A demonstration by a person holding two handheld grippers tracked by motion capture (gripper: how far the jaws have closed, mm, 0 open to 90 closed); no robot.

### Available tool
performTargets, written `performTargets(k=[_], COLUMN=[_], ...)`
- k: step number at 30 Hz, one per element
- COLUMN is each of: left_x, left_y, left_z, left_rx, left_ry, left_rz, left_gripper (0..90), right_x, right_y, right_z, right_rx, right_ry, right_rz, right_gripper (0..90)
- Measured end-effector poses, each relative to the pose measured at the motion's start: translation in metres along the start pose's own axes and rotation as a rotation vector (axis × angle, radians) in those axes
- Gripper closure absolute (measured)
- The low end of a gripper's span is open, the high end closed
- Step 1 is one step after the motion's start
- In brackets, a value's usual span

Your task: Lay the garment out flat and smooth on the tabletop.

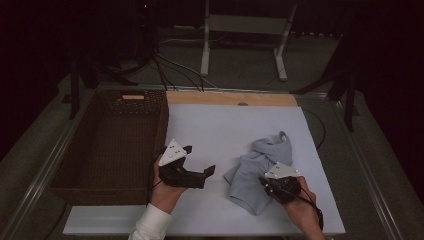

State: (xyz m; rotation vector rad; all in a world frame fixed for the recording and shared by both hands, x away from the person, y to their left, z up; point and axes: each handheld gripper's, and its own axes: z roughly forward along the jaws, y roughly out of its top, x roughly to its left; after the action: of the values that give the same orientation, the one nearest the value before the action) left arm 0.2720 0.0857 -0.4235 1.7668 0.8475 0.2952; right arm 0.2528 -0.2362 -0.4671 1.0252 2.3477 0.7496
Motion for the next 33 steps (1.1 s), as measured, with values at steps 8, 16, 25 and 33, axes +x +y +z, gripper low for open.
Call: performTargets(k=[8, 16, 25, 33], left_x=[-0.001, -0.009, -0.029, -0.042], left_y=[-0.001, -0.005, -0.008, -0.008], left_z=[0.002, 0.011, 0.032, 0.056], left_rx=[0.003, 0.011, 0.038, 0.044], left_ry=[-0.011, -0.045, -0.115, -0.15], left_rz=[0.0, 0.015, 0.055, 0.094], left_gripper=[0.4, 2.6, 5.7, 8.9], right_x=[-0.012, -0.024, -0.038, -0.045], right_y=[-0.01, -0.023, -0.039, -0.047], right_z=[-0.008, -0.016, -0.025, -0.03], right_rx=[-0.004, 0.002, 0.02, 0.015], right_ry=[-0.013, -0.038, -0.077, -0.09], right_rz=[0.011, 0.049, 0.105, 0.129], right_gripper=[75.0, 75.2, 76.1, 81.9])
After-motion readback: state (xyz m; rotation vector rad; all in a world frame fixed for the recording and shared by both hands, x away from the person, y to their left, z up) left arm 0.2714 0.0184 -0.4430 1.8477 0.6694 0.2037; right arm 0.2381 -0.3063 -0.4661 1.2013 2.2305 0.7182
